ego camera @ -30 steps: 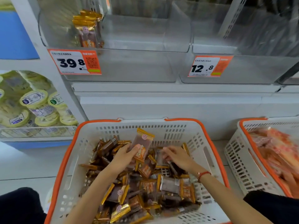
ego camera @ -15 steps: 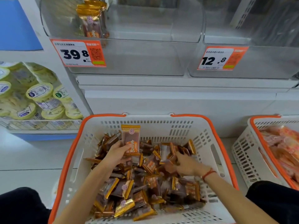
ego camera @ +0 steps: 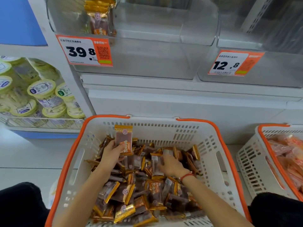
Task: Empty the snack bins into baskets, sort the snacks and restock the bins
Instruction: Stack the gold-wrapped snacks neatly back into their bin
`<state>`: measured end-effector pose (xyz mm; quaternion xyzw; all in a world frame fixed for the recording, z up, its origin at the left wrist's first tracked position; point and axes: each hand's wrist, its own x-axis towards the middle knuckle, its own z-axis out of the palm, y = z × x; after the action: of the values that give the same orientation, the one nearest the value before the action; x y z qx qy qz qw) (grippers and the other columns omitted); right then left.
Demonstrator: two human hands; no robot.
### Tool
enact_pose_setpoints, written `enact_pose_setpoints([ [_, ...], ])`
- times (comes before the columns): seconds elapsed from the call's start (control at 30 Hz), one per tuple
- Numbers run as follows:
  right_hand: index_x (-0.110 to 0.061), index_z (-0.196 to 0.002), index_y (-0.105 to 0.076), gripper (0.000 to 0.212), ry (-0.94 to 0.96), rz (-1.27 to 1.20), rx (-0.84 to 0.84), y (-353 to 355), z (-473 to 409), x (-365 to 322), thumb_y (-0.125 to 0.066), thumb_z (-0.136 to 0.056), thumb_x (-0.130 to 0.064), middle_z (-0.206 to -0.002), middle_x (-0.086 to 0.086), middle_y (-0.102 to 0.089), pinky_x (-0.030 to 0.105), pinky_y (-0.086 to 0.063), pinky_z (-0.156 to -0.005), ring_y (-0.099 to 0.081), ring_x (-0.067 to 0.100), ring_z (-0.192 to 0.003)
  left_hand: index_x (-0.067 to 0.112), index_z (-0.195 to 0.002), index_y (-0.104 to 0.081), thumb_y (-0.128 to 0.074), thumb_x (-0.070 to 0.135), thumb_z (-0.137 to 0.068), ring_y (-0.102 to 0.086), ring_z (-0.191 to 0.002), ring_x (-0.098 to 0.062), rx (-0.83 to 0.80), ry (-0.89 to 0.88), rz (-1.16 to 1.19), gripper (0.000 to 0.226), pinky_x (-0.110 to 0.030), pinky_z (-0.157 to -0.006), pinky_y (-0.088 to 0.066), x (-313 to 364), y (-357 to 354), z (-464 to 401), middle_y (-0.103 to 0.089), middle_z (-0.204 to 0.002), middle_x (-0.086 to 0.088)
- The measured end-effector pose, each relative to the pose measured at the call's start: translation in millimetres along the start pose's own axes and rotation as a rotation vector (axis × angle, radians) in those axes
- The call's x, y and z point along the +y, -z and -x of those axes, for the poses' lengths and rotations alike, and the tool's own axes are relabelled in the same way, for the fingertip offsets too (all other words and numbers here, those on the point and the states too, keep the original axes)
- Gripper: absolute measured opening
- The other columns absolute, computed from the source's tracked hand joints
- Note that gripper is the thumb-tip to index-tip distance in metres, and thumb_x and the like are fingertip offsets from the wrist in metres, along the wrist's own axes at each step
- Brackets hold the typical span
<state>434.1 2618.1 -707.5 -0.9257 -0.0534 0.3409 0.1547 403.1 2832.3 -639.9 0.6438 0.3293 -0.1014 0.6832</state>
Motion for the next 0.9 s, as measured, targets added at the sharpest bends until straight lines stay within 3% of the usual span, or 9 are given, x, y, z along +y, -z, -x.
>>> enact_pose_setpoints([
  [0.1, -0.008, -0.151, -0.010, 0.083, -0.167, -0.123, -0.010, -47, -22, -5, -0.054, -0.093, -0.047, -0.144, 0.019, -0.042, 0.042, -0.046, -0.099, -0.049, 0.035, -0.126, 0.014, -0.117, -0.050, -0.051, 0.009, -0.099, -0.058, -0.080, -0.011, 0.024, 0.034, -0.019, 0.019, -0.034, -0.081, -0.049, -13, 6, -8, -0.061, -0.100, -0.006],
  [0.17, -0.008, -0.152, -0.004, 0.093, -0.224, -0.209, 0.069, -60, -31, -6, -0.063, -0.089, -0.043, -0.144, 0.018, -0.043, 0.041, -0.047, -0.099, -0.050, 0.034, -0.127, 0.016, -0.118, -0.051, -0.052, 0.010, -0.099, -0.059, -0.081, -0.012, 0.027, 0.062, -0.024, 0.020, -0.030, -0.072, -0.051, -16, 9, -12, -0.061, -0.100, -0.006],
  [0.23, -0.008, -0.149, -0.016, 0.082, -0.251, -0.370, 0.023, -50, -30, -5, -0.065, -0.088, -0.032, -0.133, 0.014, -0.053, 0.043, -0.049, -0.095, -0.055, 0.032, -0.119, 0.016, -0.120, -0.051, -0.053, 0.012, -0.099, -0.060, -0.083, -0.013, 0.021, 0.079, -0.026, 0.022, -0.028, -0.070, -0.051, -16, 10, -15, -0.062, -0.105, -0.009],
  [0.33, -0.006, -0.126, -0.050, 0.034, -0.204, -0.834, -0.192, -8, -15, 5, -0.053, -0.093, -0.012, -0.112, 0.001, -0.057, 0.041, -0.054, -0.083, -0.054, 0.021, -0.108, 0.014, -0.126, -0.050, -0.053, 0.013, -0.099, -0.059, -0.093, -0.019, 0.000, 0.092, 0.006, 0.028, -0.034, -0.080, -0.050, -11, 10, -16, -0.061, -0.111, -0.011],
  [0.5, -0.009, -0.130, -0.055, 0.034, -0.005, -1.281, -0.406, 45, 20, 17, -0.054, -0.097, -0.019, -0.122, 0.016, -0.065, 0.042, -0.050, -0.099, -0.062, 0.029, -0.112, 0.011, -0.132, -0.047, -0.049, 0.011, -0.100, -0.053, -0.102, -0.022, -0.037, 0.107, 0.027, 0.033, -0.039, -0.091, -0.047, -2, 2, -6, -0.057, -0.114, -0.012],
  [0.63, -0.009, -0.121, -0.062, 0.030, 0.151, -1.288, -0.361, 66, 44, -4, -0.053, -0.096, -0.023, -0.107, 0.009, -0.070, 0.032, -0.054, -0.084, -0.067, 0.018, -0.095, 0.007, -0.126, -0.050, -0.048, 0.009, -0.100, -0.055, -0.101, -0.026, -0.094, 0.157, 0.015, 0.026, -0.039, -0.086, -0.048, 2, -13, 3, -0.057, -0.115, -0.015],
  [0.73, -0.018, -0.128, -0.054, 0.034, 0.234, -1.160, -0.238, 74, 56, -15, -0.059, -0.094, -0.018, -0.115, 0.008, -0.069, 0.036, -0.053, -0.089, -0.068, 0.021, -0.101, 0.013, -0.117, -0.053, -0.047, 0.011, -0.101, -0.061, -0.087, -0.021, -0.183, 0.135, -0.033, 0.018, -0.030, -0.063, -0.056, 5, -23, 18, -0.062, -0.100, -0.008],
  [0.8, -0.023, -0.124, -0.050, 0.038, 0.238, -0.936, -0.107, 87, 66, -18, -0.066, -0.090, -0.018, -0.114, 0.008, -0.069, 0.037, -0.055, -0.088, -0.069, 0.023, -0.099, 0.022, -0.107, -0.054, -0.047, 0.014, -0.101, -0.061, -0.079, -0.013, -0.200, 0.057, -0.082, 0.011, -0.024, -0.056, -0.054, 11, -23, 25, -0.062, -0.092, -0.001],
  [0.9, -0.026, -0.112, -0.058, 0.024, 0.380, -0.413, 0.016, 110, 78, -17, -0.068, -0.090, -0.021, -0.113, -0.005, -0.064, 0.028, -0.047, -0.090, -0.062, 0.012, -0.104, 0.024, -0.110, -0.052, -0.045, 0.019, -0.103, -0.059, -0.085, -0.008, -0.221, -0.169, -0.247, 0.011, -0.023, -0.070, -0.050, 19, -15, 24, -0.060, -0.098, 0.004],
])
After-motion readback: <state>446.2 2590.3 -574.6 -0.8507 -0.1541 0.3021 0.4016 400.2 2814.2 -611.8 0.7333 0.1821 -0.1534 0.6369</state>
